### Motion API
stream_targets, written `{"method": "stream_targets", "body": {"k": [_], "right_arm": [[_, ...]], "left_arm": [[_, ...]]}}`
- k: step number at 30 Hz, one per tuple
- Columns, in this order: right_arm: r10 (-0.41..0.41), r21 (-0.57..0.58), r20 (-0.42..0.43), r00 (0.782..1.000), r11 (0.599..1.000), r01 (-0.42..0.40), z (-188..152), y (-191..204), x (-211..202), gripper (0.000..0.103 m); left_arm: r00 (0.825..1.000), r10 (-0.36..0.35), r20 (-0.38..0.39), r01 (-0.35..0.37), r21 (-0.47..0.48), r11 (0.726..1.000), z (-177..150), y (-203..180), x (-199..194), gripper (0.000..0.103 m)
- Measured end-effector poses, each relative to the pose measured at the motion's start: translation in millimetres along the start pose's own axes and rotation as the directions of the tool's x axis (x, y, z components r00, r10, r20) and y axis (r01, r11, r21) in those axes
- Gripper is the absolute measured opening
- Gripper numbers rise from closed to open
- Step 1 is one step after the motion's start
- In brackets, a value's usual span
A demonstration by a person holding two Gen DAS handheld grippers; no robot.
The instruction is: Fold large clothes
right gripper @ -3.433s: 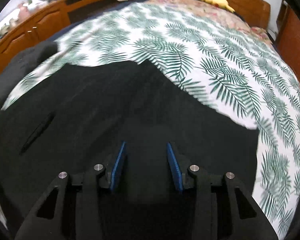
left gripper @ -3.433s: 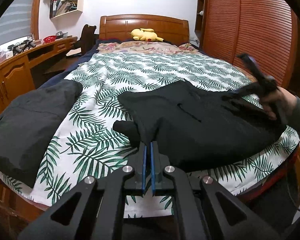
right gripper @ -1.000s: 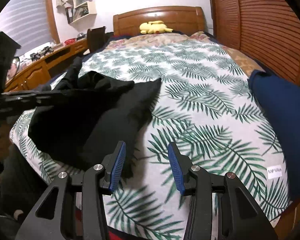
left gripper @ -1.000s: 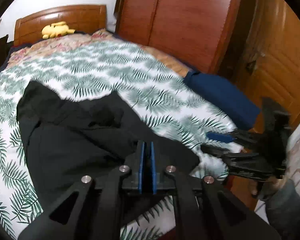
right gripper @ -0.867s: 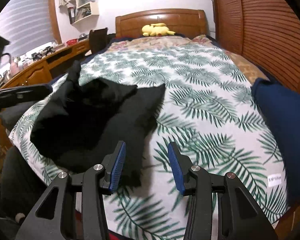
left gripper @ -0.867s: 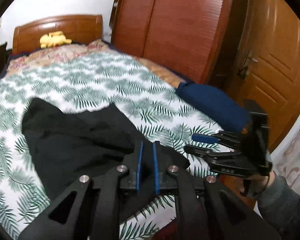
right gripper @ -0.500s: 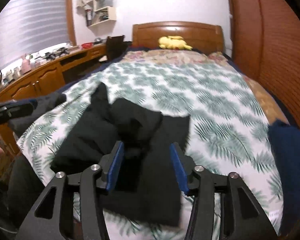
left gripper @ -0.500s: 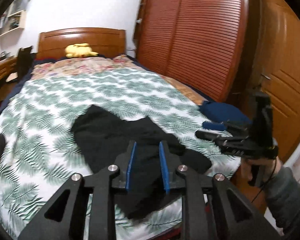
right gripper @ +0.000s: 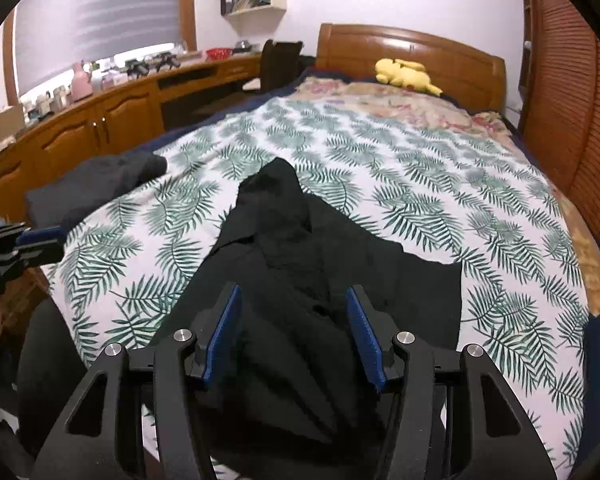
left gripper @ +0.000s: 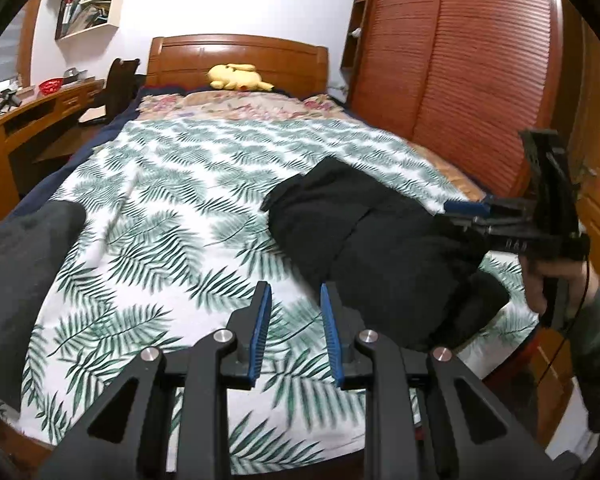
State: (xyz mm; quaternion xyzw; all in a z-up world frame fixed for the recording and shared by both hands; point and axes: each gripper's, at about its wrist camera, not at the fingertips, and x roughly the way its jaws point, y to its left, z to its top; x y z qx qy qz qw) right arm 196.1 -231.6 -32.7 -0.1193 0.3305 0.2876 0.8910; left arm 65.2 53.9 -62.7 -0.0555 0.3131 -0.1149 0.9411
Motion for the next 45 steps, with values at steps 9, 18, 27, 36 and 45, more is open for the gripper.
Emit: {"method": "stream_targets", "body": {"k": [9,18,27,36,45], "right_arm": [[0.022,0.001,-0.089,0.996,1.000,-0.022,-12.9,-5.2,22.3,0.055],[0.060,-0.029,-0.100,0.993,0.998,-0.063,-26.0,-4.4,22.7,0.009],[0.101,-0.012,0.077,0.992,0.995,-0.101,-19.8,1.9,-33.4,0.004],[-0.054,0.085,0.114,0.992,0.995,0.044,-56.5,-41.7,-81.2,0.004],[-0.132,0.230,-0.020,0.991,0.964,0.133,-124.9,-86.2,-72.2,0.004]], "left_arm": [[0.999,0.008,-0.048,-0.010,-0.032,0.999,-16.9,15.2,14.8,0.023],[0.998,0.012,-0.065,-0.015,-0.055,0.998,-25.8,20.9,22.9,0.023],[0.997,-0.008,-0.072,0.005,-0.039,0.999,-24.5,10.0,31.1,0.023],[0.996,-0.039,-0.075,0.039,-0.005,0.999,-20.3,-8.8,36.1,0.023],[0.994,-0.064,-0.088,0.066,0.020,0.998,-16.9,-26.7,45.7,0.023]]}}
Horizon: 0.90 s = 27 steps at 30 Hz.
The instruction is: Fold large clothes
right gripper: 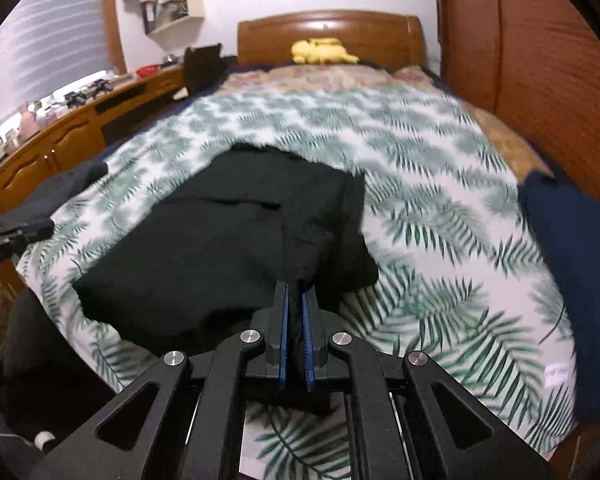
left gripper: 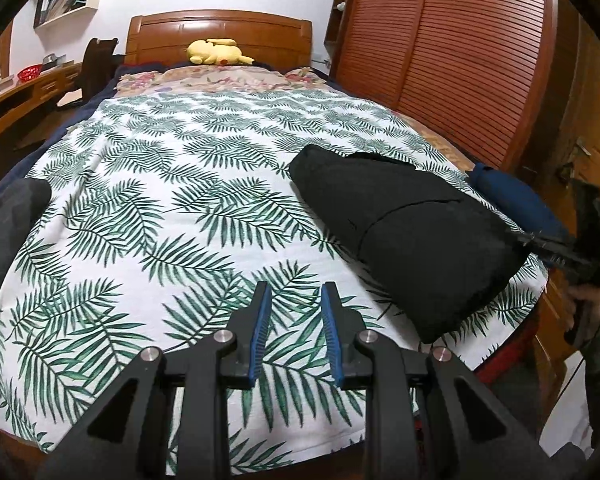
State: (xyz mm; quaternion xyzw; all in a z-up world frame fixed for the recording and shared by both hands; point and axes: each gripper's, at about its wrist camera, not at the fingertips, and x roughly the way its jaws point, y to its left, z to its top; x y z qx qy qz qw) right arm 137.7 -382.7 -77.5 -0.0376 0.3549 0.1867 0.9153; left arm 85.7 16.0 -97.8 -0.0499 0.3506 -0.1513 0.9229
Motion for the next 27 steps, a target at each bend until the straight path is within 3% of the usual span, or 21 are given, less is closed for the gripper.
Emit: {"method": "stream_targets", "body": {"k": [5,7,9,11,12,17,27], "right_arm": [[-0.035,-0.037,-0.036,0.999,0.999,0.033,-8.4,12.5,17.1,0.008],[-0.066,-0.048,-0.033,0.997,0.997,0.064,-9.9,15.2,17.0,0.017],[-0.086,-0.046,-0.041,0.995,0.995,0.084,-11.7,14.3,18.9,0.047],[-0.117,-0.017,-0.031,0.993,0.993,0.116,-15.3,8.4,19.2,0.064],[-0.111,0.006,-0.029,0.993,0.994,0.111,-16.7,3.7,19.1,0.066],[-0.017,0.131,0.002,1.000,0.991,0.016,-24.0,-14.8,6.8,0.067],[0.040,0.152,-0.035,0.999,0.988,-0.034,-32.1,-13.3,19.8,0.067]], "left_arm": [[1.000,-0.008,0.001,0.008,0.031,0.999,7.4,-12.7,4.8,0.023],[1.000,-0.012,0.005,0.012,0.047,0.999,13.0,-17.5,8.6,0.023],[1.000,-0.018,0.005,0.018,0.066,0.998,21.2,-23.7,16.1,0.023],[1.000,-0.027,0.005,0.026,0.082,0.996,30.1,-29.4,25.0,0.023],[0.999,-0.033,0.003,0.033,0.093,0.995,35.0,-32.9,31.2,0.023],[0.999,-0.046,-0.008,0.047,0.132,0.990,50.7,-44.1,57.3,0.023],[0.995,-0.055,-0.082,0.071,0.212,0.975,80.1,-65.5,128.1,0.023]]}}
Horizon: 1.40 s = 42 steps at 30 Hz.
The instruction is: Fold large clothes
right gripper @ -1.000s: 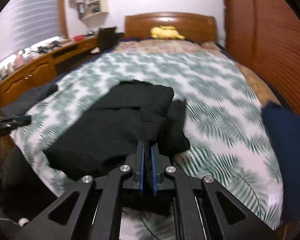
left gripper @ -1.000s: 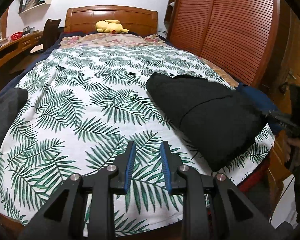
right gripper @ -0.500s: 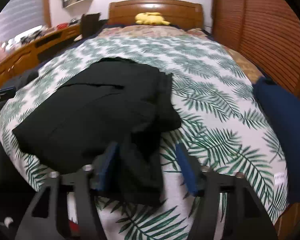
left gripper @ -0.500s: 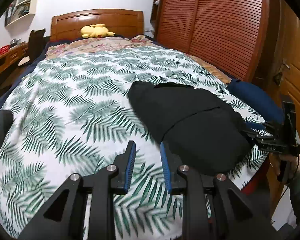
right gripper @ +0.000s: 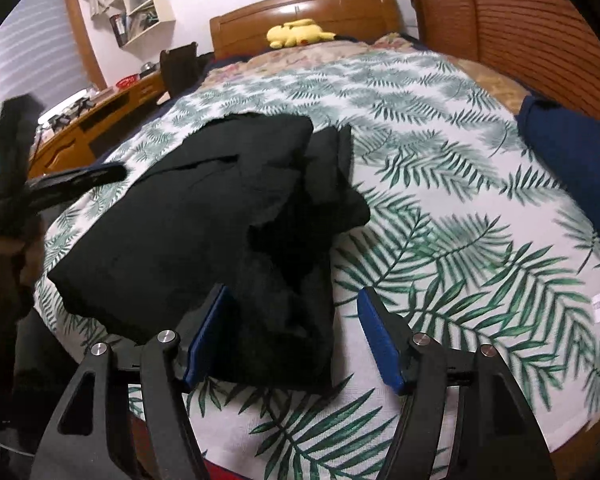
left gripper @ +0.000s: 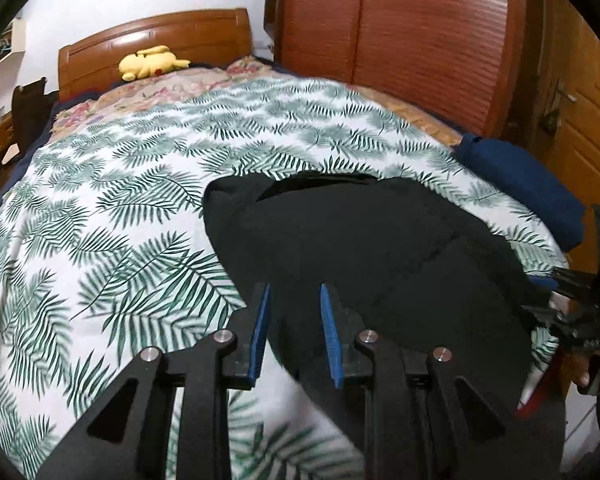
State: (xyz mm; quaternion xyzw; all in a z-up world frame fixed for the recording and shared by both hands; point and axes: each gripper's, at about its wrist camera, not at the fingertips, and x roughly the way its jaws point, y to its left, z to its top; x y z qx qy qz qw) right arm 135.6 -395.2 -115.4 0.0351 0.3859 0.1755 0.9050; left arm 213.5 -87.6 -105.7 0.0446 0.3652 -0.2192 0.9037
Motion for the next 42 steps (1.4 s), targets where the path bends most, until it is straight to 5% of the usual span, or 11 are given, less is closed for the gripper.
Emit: {"method": "stream_targets", "body": {"k": [14,19,27,37,42], "right_arm": [[0.078,0.035,-0.007,0.997,0.996,-0.078,-5.1,-6.3,15.9,0.070],[0.077,0.016,-0.007,0.997,0.997,-0.077,-4.0,-4.3,18.7,0.071],[0.077,0.008,-0.004,0.997,0.997,-0.077,-4.0,-4.3,20.2,0.071],[0.048,-0.018,-0.011,0.999,0.999,-0.049,-5.7,1.5,21.5,0.071],[0.025,-0.030,-0.019,0.999,0.999,-0.026,-7.1,4.3,23.8,0.072]], "left_arm": [[0.996,0.024,-0.091,-0.024,0.002,1.000,31.5,29.1,77.2,0.026],[0.992,0.085,-0.090,-0.082,0.034,0.996,37.7,36.1,94.9,0.044],[0.991,0.052,-0.121,-0.056,-0.032,0.998,44.4,64.6,109.7,0.081],[0.991,0.012,-0.131,-0.023,-0.084,0.996,61.0,84.5,114.4,0.082],[0.997,0.038,-0.072,-0.045,-0.097,0.994,68.9,89.5,101.7,0.081]]}}
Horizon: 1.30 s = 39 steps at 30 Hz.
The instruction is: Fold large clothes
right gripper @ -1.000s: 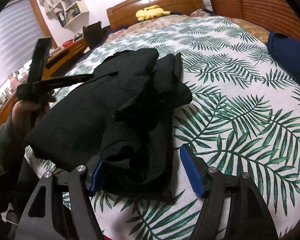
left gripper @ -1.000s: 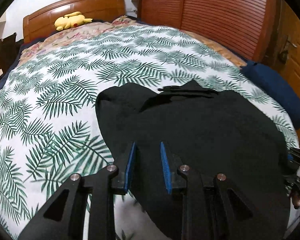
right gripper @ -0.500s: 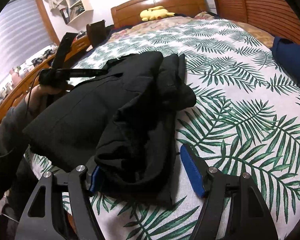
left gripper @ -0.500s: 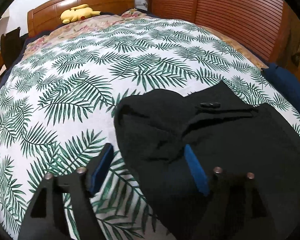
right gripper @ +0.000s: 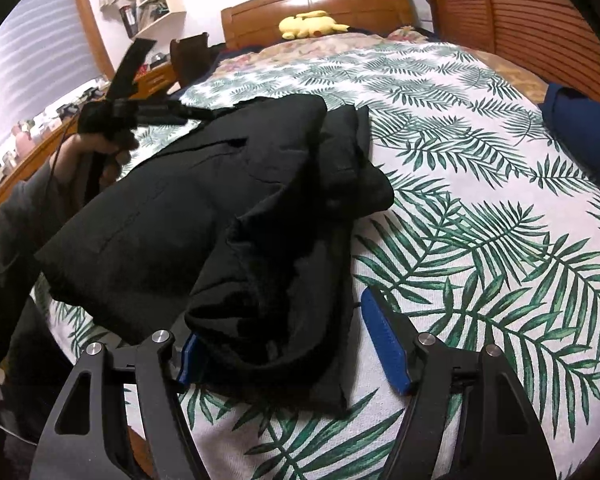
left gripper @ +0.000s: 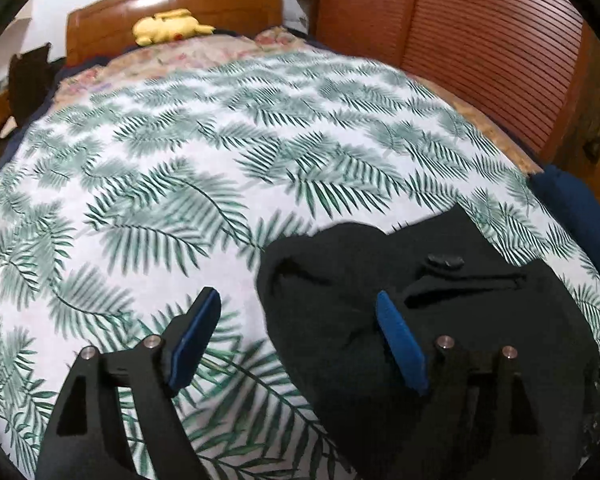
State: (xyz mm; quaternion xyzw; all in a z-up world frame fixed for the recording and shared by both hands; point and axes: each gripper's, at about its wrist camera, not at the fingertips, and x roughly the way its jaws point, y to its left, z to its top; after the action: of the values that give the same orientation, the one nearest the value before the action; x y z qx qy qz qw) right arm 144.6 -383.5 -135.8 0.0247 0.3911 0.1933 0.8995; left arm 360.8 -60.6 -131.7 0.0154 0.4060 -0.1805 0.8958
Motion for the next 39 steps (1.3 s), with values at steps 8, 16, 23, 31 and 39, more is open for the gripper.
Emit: {"method": "stream_targets", "body": {"k": [8,16,23,31,39], "right_arm": [[0.001,0.018,-0.026,1.000,1.000,-0.001,-2.2,0.4,2.7,0.072],[0.057,0.029,-0.052,0.997,0.998,-0.055,-4.0,2.5,4.0,0.055],[0.099,0.033,-0.039,0.994,0.995,-0.098,-5.8,5.2,1.8,0.038],[0.115,-0.006,0.048,0.992,0.993,-0.115,3.9,3.3,-19.7,0.014],[0.087,-0.058,0.144,0.986,0.995,-0.079,31.2,-4.9,-51.5,0.010]], "left_arm": [[1.000,0.009,-0.023,-0.009,-0.014,1.000,2.3,8.9,16.6,0.067],[0.997,-0.047,-0.059,0.045,-0.027,0.999,-3.2,5.1,27.7,0.040],[0.999,-0.018,-0.049,0.018,0.000,1.000,-2.8,-2.0,20.5,0.014],[0.998,0.034,0.057,-0.034,-0.002,0.999,7.4,-7.1,-31.6,0.006],[0.989,0.059,0.138,-0.065,0.044,0.997,28.1,-33.8,-87.7,0.000]]}}
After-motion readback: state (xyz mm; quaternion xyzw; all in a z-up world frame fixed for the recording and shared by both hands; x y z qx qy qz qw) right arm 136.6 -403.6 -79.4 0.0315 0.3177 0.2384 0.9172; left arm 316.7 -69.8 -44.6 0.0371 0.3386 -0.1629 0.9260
